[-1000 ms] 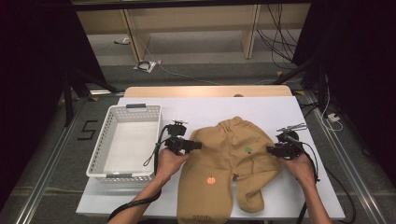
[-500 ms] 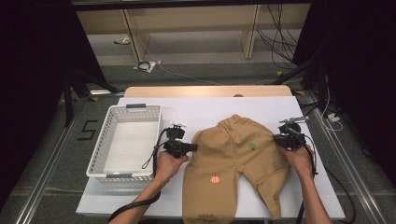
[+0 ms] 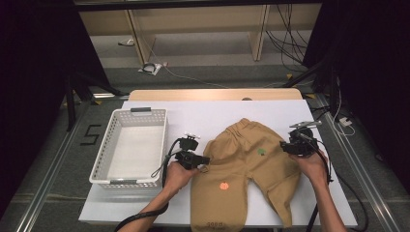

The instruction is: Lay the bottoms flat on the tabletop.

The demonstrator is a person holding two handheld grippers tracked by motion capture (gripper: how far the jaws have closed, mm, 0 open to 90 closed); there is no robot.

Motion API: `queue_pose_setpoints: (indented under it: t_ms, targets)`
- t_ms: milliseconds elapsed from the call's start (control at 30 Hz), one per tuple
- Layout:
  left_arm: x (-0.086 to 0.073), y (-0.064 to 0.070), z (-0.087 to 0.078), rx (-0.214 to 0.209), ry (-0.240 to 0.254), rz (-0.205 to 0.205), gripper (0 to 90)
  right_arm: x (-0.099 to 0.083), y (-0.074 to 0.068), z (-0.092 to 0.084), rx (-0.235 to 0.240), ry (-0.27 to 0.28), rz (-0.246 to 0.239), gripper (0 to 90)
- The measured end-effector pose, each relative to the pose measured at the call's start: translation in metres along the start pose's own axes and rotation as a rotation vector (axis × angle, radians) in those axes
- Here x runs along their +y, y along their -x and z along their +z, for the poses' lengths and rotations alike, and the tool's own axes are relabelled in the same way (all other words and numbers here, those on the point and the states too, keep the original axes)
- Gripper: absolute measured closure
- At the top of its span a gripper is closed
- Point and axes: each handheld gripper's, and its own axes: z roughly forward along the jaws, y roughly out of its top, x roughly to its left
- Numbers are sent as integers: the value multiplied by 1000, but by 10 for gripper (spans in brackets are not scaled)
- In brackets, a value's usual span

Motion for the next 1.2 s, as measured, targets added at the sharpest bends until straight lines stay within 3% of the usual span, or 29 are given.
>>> queue_pose_setpoints:
  t_ms: [133, 200, 233, 400, 567, 633, 733, 800, 1033, 1133, 1200]
  targets:
    - [0, 8, -3, 0, -2, 34, 806, 4, -18, -9, 42, 20, -41, 520]
    - [2, 10, -6, -4, 6, 36, 738, 7, -26, -13, 72, 25, -60, 511]
    - [3, 11, -8, -6, 9, 29, 658, 9, -32, -15, 82, 29, -71, 510]
    - [12, 9, -18, 4, 58, -4, 523, 14, -46, -22, 119, 58, -103, 494]
    - [22, 4, -30, -6, 131, -42, 516, 14, -51, -26, 146, 70, -95, 471]
    - [23, 4, -34, -22, 169, -42, 540, 13, -50, -28, 157, 79, -84, 453]
    - [23, 7, -37, -26, 211, -8, 760, 10, -50, -33, 185, 92, -58, 426]
    - [22, 12, -38, -43, 222, 6, 825, 8, -52, -36, 194, 103, -52, 417]
    - [14, 38, -27, -80, 171, 109, 871, 4, -57, -39, 209, 114, -56, 405]
    - [9, 48, -20, -74, 149, 154, 872, 4, -59, -40, 211, 118, -57, 404]
    - [6, 52, -14, -86, 136, 160, 872, 4, -59, -40, 214, 118, -52, 404]
